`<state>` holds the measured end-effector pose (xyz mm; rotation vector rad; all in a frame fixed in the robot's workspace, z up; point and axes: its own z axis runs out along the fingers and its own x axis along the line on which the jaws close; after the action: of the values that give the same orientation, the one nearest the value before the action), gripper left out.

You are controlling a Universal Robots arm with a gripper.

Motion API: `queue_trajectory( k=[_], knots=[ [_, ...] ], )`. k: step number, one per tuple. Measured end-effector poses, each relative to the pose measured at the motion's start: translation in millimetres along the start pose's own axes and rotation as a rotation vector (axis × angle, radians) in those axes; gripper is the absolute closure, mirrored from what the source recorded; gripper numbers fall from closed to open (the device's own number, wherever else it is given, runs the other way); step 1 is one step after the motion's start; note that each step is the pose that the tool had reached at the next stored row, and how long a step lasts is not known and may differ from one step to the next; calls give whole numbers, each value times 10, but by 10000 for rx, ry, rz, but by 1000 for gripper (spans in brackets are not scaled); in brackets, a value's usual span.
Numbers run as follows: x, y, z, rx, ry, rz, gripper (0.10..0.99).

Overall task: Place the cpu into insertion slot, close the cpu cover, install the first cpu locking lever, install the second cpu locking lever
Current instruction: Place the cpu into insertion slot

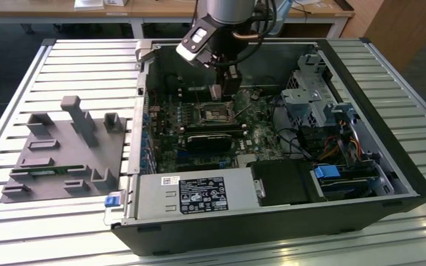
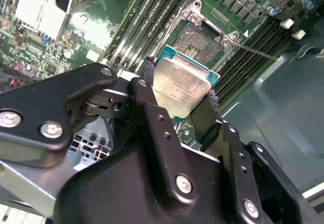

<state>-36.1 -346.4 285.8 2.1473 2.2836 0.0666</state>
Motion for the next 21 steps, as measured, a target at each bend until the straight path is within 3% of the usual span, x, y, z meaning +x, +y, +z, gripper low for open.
queue_trajectory(
  k=[9,21],
  knots=[
    [96,2,120,-6,-7,172,545],
    [127,-3,338,-8,-10,242,545]
  ],
)
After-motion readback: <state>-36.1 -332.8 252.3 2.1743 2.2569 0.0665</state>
